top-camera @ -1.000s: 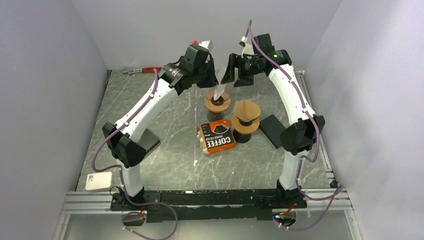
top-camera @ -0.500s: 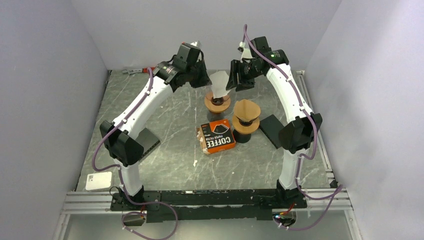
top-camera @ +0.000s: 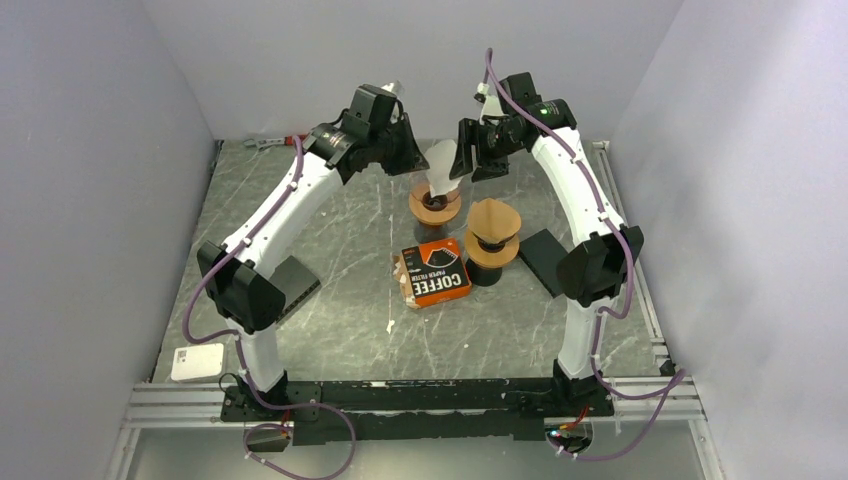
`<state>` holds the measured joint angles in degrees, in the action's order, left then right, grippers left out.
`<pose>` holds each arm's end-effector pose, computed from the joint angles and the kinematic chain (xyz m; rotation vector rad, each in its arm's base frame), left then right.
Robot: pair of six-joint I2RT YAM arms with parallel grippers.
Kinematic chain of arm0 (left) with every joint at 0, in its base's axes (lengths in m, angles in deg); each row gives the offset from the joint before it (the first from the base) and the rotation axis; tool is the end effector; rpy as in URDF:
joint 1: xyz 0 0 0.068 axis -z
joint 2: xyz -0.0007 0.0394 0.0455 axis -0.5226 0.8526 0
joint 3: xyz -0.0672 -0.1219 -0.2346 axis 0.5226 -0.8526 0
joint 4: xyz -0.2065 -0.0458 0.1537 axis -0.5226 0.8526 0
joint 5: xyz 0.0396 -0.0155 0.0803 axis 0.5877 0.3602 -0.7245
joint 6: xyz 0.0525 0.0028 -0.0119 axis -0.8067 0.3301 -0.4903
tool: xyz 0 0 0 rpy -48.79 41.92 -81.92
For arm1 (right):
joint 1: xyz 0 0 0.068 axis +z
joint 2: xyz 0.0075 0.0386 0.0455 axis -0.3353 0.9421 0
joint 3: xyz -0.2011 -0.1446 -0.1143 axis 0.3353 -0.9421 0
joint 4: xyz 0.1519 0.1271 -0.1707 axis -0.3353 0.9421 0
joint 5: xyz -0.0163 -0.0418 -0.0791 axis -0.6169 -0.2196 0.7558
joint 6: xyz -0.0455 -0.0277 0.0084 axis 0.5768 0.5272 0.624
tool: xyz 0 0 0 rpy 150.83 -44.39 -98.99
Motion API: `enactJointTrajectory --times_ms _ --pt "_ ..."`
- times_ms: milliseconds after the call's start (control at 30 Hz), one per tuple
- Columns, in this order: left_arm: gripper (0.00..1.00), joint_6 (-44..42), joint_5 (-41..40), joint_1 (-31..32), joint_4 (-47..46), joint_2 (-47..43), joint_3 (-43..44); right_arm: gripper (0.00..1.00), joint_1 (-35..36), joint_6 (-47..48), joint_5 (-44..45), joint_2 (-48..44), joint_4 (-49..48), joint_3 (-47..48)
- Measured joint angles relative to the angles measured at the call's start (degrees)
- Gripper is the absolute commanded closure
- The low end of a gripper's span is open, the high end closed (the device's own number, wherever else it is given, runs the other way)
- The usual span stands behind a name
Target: Place the coffee filter in the dripper
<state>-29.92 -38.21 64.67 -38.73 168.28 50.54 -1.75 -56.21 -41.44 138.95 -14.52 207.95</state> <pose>0.3402 -0.2270 0.4099 -0.1484 2.3205 -0.8485 0.3865 0.1394 0.3803 -0.2320 2.5774 0.7480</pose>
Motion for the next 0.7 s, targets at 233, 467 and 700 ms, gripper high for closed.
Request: enactJointTrajectory --times_ms 233,467,700 --pt "1.00 0.07 5.70 0.00 -6.62 -1.53 -3.23 0.36 0.37 -0.15 -0.31 0.76 -1.81 0.22" --pt "1.00 0.39 5.22 0.00 -7.45 -2.80 -3.80 0.38 0.57 0.24 -0.04 2.89 -1.79 1.38" --pt "1.00 0.22 0.52 0.00 -3.15 -3.30 -3.78 0.38 0.74 2.03 1.29 2.86 -1.81 0.31"
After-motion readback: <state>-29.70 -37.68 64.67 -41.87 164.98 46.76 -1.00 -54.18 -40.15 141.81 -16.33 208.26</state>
